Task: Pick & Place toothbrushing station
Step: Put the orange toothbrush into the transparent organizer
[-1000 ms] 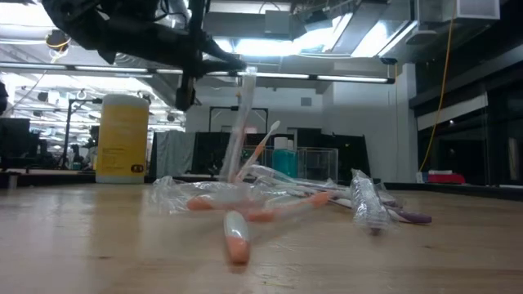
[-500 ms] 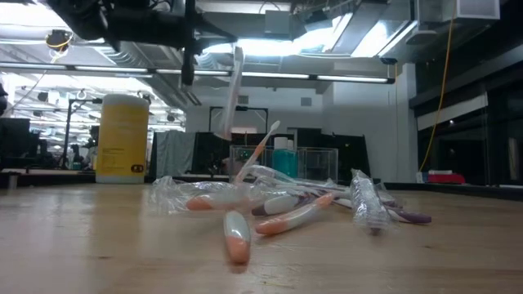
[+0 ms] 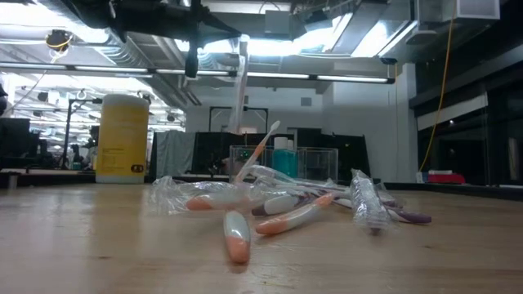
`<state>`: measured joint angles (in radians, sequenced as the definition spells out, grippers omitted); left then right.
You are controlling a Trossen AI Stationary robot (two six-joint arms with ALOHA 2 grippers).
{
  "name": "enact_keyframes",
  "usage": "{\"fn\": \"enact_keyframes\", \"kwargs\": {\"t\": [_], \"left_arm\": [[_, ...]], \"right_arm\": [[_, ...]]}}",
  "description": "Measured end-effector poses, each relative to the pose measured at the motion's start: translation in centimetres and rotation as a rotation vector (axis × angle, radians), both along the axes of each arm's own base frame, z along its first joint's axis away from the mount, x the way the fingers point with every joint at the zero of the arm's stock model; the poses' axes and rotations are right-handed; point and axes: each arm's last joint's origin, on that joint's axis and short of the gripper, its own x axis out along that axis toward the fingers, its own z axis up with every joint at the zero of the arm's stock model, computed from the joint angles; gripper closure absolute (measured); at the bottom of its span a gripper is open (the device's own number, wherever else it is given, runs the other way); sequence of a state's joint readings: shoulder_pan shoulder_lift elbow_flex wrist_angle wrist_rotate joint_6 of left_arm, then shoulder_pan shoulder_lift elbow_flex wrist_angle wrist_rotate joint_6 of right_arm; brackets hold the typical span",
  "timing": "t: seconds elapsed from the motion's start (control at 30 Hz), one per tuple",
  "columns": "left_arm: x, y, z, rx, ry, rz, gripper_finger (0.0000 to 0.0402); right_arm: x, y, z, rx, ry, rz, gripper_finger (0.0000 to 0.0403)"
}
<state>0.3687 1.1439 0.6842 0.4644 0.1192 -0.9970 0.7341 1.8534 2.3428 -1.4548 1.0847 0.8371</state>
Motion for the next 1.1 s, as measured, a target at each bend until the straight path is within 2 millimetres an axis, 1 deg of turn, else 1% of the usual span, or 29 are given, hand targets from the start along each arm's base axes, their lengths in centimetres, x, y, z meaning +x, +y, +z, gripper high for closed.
{"fn": "enact_keyframes", "kwargs": {"t": [0.17,0.5,0.63,0.8,0.87,0.93,1.1], "left_arm": [[0.4,0.0,-0.5,-0.002,0.021,-0.004,0.0400],[2.7,-0.1,-3.3,-0.035,0.103,-0.013,0.0400],[3.3,0.1,-4.6,-0.051,0.161,-0.017,0.0400],[3.7,0.2,-5.4,-0.008,0.202,-0.025,0.0398],[3.6,0.4,-5.3,-0.001,0.199,-0.026,0.0384],[3.4,1.1,-5.3,0.001,0.199,-0.030,0.0357],[2.8,2.2,-5.8,-0.022,0.243,-0.039,0.0259]], "right_arm": [[0.0,0.0,0.0,0.000,0.000,0.000,0.0311],[0.0,0.0,0.0,-0.003,0.002,0.002,0.0311],[0.0,0.0,0.0,-0.002,0.002,0.002,0.0311],[-0.1,0.1,0.0,0.005,-0.002,0.001,0.0312],[-0.2,0.2,0.0,0.008,-0.004,0.006,0.0312],[-0.3,0.4,0.0,0.015,-0.008,0.011,0.0312],[-0.7,0.9,0.0,0.026,-0.013,0.024,0.0312]]}}
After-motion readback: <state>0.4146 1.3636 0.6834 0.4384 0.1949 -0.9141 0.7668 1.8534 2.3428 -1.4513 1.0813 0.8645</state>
